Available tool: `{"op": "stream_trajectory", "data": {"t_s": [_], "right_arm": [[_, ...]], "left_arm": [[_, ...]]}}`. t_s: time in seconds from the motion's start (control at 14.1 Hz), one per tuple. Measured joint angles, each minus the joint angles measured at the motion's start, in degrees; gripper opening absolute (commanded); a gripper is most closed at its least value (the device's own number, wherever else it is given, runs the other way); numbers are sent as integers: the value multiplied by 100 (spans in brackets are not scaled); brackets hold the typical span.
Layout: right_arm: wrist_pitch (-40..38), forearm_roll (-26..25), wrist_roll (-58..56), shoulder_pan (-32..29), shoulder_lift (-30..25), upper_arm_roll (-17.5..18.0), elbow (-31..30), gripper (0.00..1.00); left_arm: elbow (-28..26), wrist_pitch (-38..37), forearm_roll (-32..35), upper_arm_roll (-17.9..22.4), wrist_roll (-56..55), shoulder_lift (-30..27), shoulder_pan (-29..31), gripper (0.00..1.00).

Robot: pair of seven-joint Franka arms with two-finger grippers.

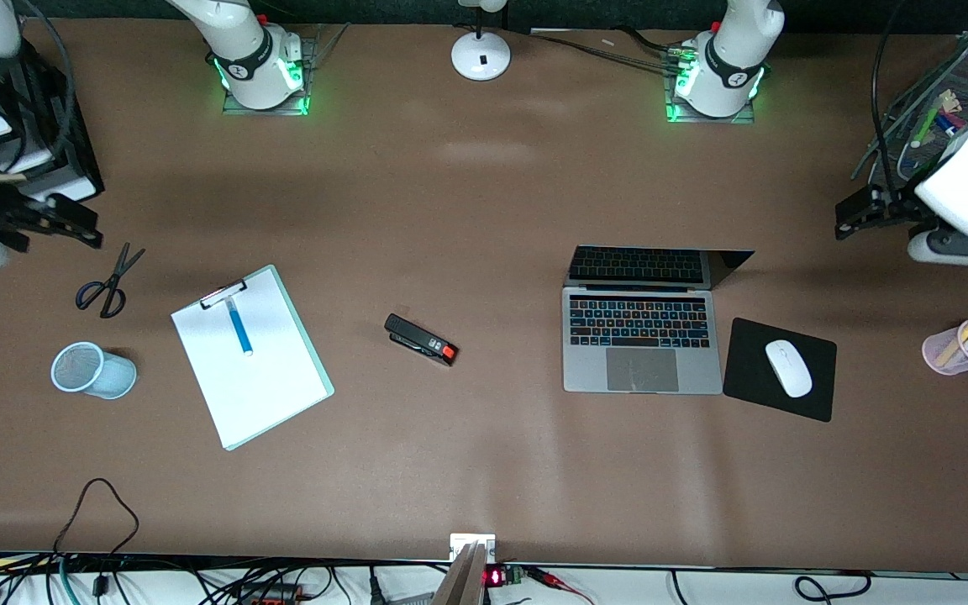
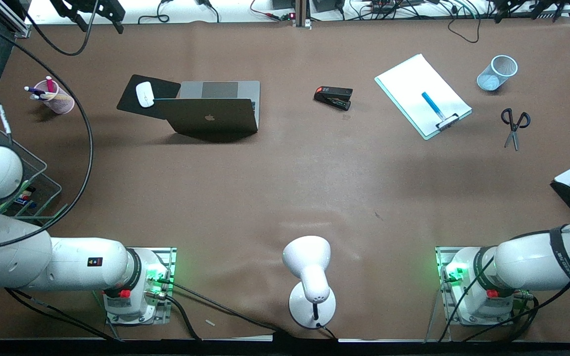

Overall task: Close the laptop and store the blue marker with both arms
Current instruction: 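Move the right gripper toward the blue marker while the left gripper rises, then grasp the blue marker on the clipboard with the right gripper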

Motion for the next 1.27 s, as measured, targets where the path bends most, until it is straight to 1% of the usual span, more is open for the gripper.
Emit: {"op": "stream_trajectory", "data": {"t_s": [0.07, 0.14, 0.21, 0.28, 0.35, 0.42, 0.57, 0.64, 0.71, 0.78, 0.92, 0.99, 1.06, 1.13, 1.27], "right_arm": [[35, 0, -137, 11, 157, 10, -10, 100], [101, 0, -327, 29, 314, 24, -17, 100], [205, 0, -541, 61, 478, 33, -25, 96], [340, 0, -720, 94, 654, 47, -37, 91], [508, 0, -812, 131, 820, 53, -63, 91], [715, 0, -900, 175, 987, 58, -96, 87], [1035, 0, -1158, 307, 1291, 66, -141, 86], [1163, 0, -1280, 379, 1418, 68, -147, 84], [1303, -1, -1418, 429, 1542, 69, -157, 75], [1433, -1, -1602, 445, 1663, 69, -178, 70], [1947, -1, -2027, 448, 1893, 69, -370, 68], [2276, -1, -2193, 449, 1985, 69, -527, 65], [2590, -1, -2333, 449, 2076, 69, -687, 57], [2828, -2, -2464, 449, 2163, 69, -812, 54], [3053, -2, -2581, 449, 2328, 68, -920, 50]], "left_arm": [[84, 4, 0, -5, 4, 155, -11, 52], [149, 11, -2, -13, 4, 302, -23, 36], [233, 31, -10, -27, 4, 460, -39, 25], [356, 57, -27, -43, 4, 618, -68, 11], [484, 60, -33, -48, 0, 740, -113, 4], [583, 60, -34, -49, -3, 819, -152, 0], [688, 53, -34, -49, -4, 862, -186, 0], [717, 37, -34, -48, -4, 859, -184, 0], [748, -6, -34, -48, -4, 858, -184, 0], [776, -98, -35, -48, -1, 854, -184, 0], [811, -417, -35, -47, -1, 819, -181, 0], [811, -540, -35, -47, 0, 786, -177, 0], [793, -668, -37, -46, 0, 739, -171, 0], [709, -754, -69, -45, 0, 665, -167, 0], [343, -772, -445, -40, -5, 440, -159, 0]]}}
